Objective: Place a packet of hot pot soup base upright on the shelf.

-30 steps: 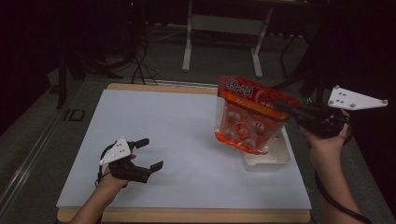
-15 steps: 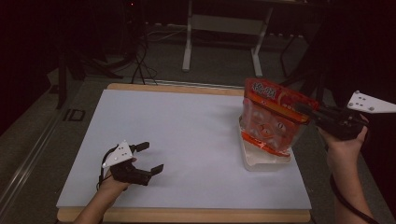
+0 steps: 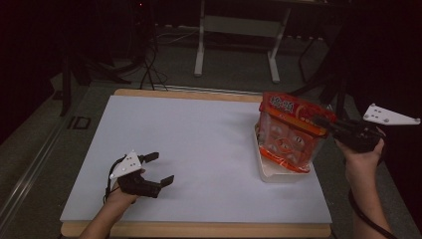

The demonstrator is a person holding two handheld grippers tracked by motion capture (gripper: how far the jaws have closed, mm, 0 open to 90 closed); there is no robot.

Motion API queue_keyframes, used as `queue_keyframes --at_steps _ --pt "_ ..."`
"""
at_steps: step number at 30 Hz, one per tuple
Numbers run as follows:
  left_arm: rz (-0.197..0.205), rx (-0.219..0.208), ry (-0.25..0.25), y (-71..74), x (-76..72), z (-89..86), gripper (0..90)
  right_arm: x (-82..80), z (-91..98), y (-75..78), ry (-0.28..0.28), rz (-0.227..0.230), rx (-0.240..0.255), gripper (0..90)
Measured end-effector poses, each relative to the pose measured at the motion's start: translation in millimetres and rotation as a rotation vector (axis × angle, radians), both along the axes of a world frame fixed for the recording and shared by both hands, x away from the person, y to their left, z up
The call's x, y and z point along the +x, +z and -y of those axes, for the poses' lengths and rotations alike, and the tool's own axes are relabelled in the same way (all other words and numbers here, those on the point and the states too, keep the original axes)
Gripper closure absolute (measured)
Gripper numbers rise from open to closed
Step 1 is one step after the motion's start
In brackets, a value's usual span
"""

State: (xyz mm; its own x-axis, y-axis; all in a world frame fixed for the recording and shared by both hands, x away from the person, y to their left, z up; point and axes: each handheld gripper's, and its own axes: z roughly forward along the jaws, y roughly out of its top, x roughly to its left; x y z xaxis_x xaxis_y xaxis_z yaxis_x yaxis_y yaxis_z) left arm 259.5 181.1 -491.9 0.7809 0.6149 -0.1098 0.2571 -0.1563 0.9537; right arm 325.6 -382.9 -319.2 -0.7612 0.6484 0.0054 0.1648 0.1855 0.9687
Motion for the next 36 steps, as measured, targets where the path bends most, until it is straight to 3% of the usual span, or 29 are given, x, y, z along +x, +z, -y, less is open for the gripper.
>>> queue_keyframes --at_steps 3,6,16,23,25,28,36 --pt "-0.007 0.002 -0.002 -0.9 -0.2 0.5 4.3 1.9 -1.6 -8.0 -0.003 -0.015 -0.005 90.0" --pt "-0.010 -0.001 -0.003 -1.4 -0.4 0.3 4.3 1.2 3.6 -14.6 0.003 -0.024 0.040 90.0" --pt "-0.019 0.001 -0.009 -3.7 -0.2 3.3 4.2 -6.3 12.4 -18.0 0.009 -0.036 0.059 90.0" --pt "-0.022 0.002 -0.004 -4.0 0.4 1.1 4.3 -9.6 10.7 -16.9 -0.002 -0.022 0.028 90.0" --pt "-0.020 0.004 -0.004 -3.8 0.4 0.8 4.3 -7.5 10.5 -18.4 0.008 -0.031 0.039 90.0" --pt "-0.020 -0.002 -0.004 -3.6 0.3 0.4 4.3 -3.6 6.7 -23.2 -0.005 -0.056 0.004 90.0" --pt "-0.022 0.002 -0.001 -4.1 -0.1 0.3 4.3 -0.9 10.7 -48.1 0.002 -0.106 0.041 90.0"
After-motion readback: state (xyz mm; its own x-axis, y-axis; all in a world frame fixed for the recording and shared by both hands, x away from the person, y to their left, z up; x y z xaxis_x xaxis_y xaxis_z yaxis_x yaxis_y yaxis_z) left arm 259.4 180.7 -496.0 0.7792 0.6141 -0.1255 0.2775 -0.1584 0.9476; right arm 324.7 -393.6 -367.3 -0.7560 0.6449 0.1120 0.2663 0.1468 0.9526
